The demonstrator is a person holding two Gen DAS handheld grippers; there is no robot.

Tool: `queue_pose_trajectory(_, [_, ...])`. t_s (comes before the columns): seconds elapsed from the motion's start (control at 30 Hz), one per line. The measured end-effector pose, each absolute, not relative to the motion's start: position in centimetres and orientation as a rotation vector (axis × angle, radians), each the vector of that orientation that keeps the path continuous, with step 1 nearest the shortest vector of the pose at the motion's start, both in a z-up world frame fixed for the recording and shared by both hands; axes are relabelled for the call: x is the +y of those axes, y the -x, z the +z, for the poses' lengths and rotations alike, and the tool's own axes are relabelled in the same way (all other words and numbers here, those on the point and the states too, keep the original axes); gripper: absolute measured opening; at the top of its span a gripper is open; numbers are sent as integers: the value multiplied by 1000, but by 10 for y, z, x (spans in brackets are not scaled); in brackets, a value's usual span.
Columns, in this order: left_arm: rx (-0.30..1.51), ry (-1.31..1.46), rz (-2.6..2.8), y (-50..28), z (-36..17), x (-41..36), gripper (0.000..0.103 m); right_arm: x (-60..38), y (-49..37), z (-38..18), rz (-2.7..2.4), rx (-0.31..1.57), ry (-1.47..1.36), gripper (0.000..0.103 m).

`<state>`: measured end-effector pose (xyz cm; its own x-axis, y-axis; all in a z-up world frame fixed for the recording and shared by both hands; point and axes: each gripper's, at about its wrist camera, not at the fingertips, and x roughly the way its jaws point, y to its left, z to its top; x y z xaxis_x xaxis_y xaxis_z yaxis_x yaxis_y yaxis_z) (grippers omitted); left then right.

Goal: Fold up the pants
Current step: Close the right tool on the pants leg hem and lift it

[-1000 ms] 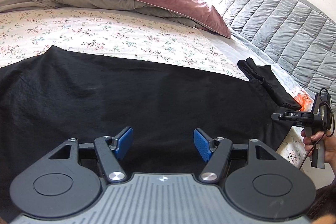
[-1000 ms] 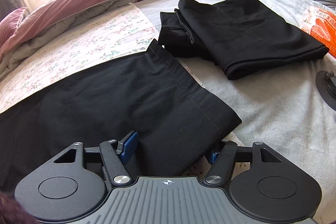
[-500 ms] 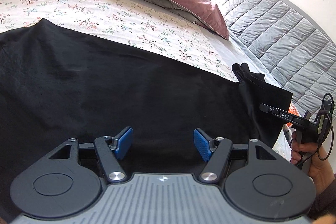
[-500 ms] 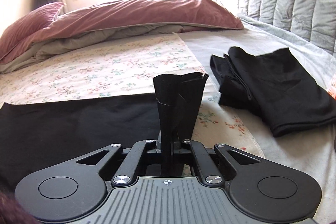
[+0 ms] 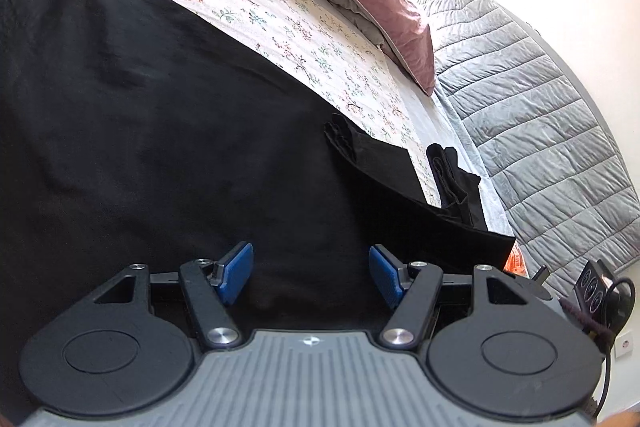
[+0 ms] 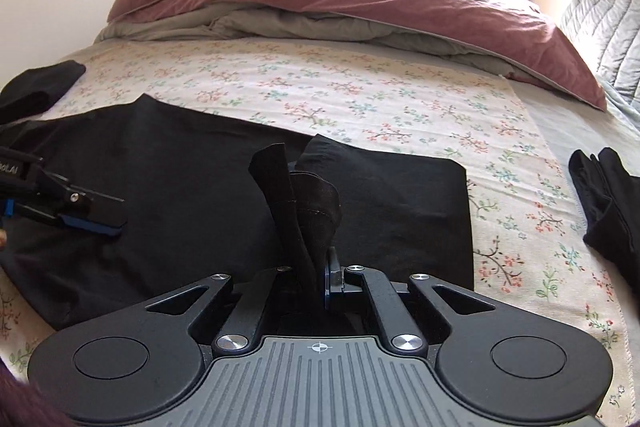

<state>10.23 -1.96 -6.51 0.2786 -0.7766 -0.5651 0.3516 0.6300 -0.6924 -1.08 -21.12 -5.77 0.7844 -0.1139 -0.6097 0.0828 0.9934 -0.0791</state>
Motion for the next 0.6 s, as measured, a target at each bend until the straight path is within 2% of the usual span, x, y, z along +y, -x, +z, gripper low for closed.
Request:
queue_pose_trajectory(0.27, [1053, 576, -814, -106, -70, -30, 76, -165, 16, -68, -3, 684, 140, 5])
queue_pose_trajectory(0.6, [1054, 741, -762, -108, -77, -37, 75, -148, 15, -68, 51, 679, 118, 5])
